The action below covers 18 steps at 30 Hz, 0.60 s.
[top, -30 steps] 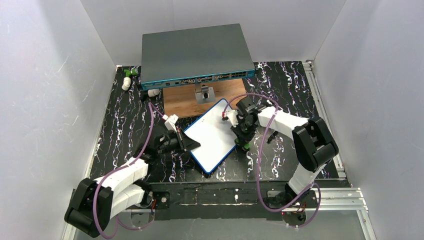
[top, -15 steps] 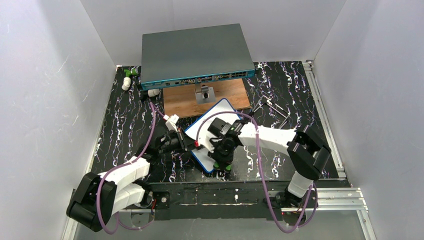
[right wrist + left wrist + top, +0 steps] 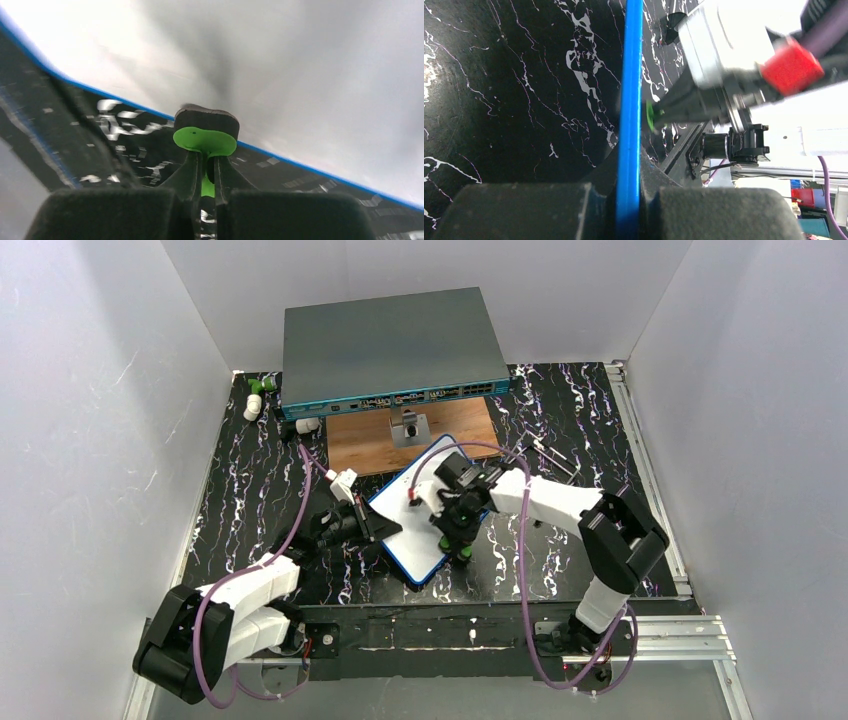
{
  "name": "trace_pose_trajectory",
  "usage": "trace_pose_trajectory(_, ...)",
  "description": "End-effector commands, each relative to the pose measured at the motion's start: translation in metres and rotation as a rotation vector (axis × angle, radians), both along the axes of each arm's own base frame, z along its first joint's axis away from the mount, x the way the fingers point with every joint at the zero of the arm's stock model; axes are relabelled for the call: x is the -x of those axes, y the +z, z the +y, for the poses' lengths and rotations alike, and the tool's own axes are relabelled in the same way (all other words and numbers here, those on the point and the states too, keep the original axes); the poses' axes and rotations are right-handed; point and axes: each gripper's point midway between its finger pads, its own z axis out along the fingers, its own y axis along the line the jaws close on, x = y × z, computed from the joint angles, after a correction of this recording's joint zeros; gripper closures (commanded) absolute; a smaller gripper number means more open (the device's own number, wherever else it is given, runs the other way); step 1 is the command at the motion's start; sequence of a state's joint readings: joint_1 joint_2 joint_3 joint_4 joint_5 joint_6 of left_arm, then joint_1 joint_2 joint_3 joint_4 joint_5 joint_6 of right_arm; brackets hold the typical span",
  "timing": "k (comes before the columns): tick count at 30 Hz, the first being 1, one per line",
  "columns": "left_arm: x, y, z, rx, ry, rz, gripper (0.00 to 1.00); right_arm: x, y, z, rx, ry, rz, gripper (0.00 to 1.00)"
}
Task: Erase the whiteboard
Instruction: Erase the whiteboard at the center of the board.
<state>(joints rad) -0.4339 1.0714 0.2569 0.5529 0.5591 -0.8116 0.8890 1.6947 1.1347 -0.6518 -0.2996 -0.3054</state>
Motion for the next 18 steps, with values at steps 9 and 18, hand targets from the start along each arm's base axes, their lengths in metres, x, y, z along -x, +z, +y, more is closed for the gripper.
trace_pose_trajectory(9, 0.029, -0.027, 0.003, -0.041, -0.048, 0.158, 1.00, -0.047, -0.019, -0.037, 0.067, -0.119, -0.121, 0.99)
trace_pose_trajectory(18, 0.027, -0.026, 0.002, -0.027, -0.037, 0.155, 1.00, 0.010, -0.010, 0.020, -0.027, 0.097, -0.062, 0.99)
